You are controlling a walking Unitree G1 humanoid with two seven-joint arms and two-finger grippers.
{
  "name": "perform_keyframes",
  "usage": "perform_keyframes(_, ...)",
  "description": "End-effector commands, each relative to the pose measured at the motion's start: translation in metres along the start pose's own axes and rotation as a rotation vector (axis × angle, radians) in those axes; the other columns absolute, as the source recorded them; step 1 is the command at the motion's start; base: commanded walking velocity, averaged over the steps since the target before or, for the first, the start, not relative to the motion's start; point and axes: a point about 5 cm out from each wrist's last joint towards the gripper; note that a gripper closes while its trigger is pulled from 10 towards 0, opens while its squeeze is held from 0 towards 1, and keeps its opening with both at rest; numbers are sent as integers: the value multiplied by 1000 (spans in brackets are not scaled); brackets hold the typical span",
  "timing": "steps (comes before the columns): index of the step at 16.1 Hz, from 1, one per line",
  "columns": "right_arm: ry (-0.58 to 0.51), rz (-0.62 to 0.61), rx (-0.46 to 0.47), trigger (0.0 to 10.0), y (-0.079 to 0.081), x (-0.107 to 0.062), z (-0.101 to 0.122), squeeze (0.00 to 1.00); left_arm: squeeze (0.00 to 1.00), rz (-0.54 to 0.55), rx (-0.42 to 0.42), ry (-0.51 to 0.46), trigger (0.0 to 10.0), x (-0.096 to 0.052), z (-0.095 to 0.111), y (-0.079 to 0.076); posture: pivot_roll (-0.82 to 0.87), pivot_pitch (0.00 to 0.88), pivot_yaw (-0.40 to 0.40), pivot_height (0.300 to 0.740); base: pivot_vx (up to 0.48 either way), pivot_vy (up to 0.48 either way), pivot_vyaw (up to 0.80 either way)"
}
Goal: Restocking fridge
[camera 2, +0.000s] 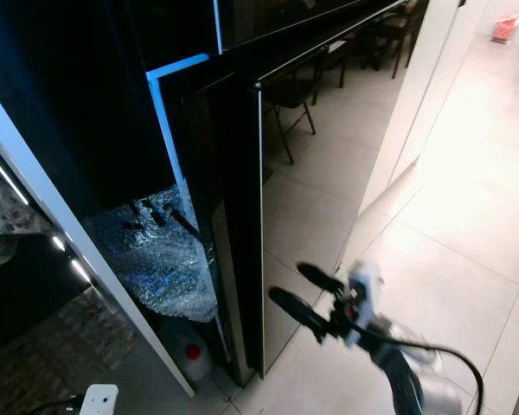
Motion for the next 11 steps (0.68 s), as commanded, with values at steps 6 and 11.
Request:
perform_keyframes(6,355,-964,290,10000,-41,-64,-133,0,0,-5,19,27,10000,1,-1,-7,-34,0,34,740,0,0,0)
perform_keyframes(11,410,-994,367,10000,-26,-51,-158,0,0,1,17,24,10000,0,-2,0,-27,0,38,740,0,0,0)
Point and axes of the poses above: a point about 5 cm out from each wrist's last joint towards the gripper, its own x axis pointing out of the wrist towards the gripper, its own z axis along the axis of the wrist's last joint, y = z × x, and after that the axes turned 5 degrees about x, right-handed
